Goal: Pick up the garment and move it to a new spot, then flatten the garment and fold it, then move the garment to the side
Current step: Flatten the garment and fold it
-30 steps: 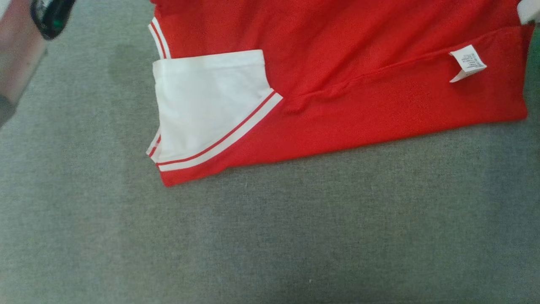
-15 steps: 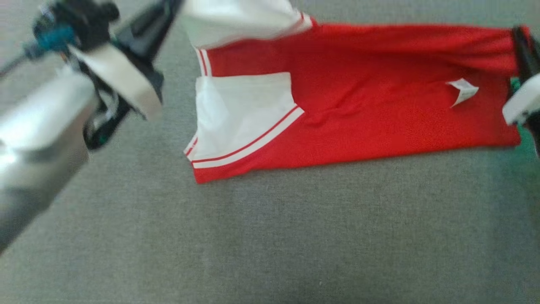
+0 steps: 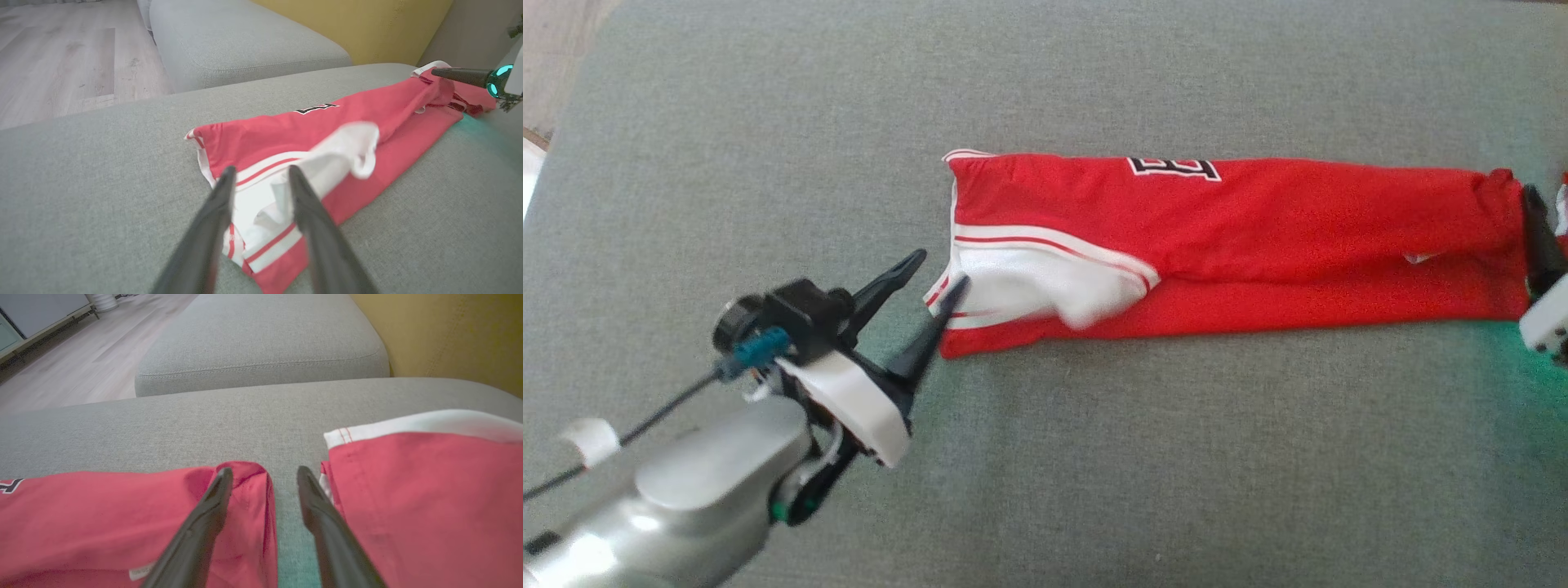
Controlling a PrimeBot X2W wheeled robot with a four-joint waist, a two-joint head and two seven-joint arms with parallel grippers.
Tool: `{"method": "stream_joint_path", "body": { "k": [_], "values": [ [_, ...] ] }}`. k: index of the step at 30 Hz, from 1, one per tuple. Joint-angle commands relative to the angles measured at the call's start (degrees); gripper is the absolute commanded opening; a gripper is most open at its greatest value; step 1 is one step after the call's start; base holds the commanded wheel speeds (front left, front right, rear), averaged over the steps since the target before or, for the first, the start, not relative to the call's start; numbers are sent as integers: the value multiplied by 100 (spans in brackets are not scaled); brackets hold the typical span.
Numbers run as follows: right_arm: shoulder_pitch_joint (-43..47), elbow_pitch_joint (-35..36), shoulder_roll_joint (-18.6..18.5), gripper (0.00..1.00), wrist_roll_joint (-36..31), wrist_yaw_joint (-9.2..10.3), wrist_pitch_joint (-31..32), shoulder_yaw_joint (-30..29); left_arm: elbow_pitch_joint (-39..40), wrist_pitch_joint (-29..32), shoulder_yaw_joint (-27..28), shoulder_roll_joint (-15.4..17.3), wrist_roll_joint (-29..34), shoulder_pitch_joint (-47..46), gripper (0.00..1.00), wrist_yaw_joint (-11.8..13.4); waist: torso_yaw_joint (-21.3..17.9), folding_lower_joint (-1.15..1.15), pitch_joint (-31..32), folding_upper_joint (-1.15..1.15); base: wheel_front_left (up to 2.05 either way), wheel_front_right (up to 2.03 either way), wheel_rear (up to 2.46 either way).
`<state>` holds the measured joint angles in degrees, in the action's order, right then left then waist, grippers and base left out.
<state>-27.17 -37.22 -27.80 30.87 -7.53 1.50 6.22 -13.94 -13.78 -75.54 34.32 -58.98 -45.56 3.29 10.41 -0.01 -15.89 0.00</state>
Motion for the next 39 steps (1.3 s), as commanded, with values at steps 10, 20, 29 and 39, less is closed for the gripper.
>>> {"method": "stream_joint_path", "body": {
  "k": [10, 20, 29, 39],
  "values": [
    [1050, 842, 435, 100, -222, 4, 49, -1183, 712, -120, 2143, -692, 1348, 1621, 100, 1195, 222, 1, 288, 0, 0, 0, 0],
    [991, 234, 739, 100, -760, 4, 700, -1942, 1423, -121, 3396, -1621, 3362, 3191, 100, 1456, 714, 1, 420, 0, 0, 0, 0],
    [986, -342, 975, 0, -744, 4, 814, -2206, 1513, -121, 3791, -1904, 4351, 3831, 100, 1528, 923, 1, 688, 0, 0, 0, 0],
    [1168, 453, 255, 0, -473, 4, 866, -2197, 1479, -121, 4266, -1904, 4687, 4334, 100, 1307, 519, 1, 1189, 0, 0, 0, 0]
  ]
}}
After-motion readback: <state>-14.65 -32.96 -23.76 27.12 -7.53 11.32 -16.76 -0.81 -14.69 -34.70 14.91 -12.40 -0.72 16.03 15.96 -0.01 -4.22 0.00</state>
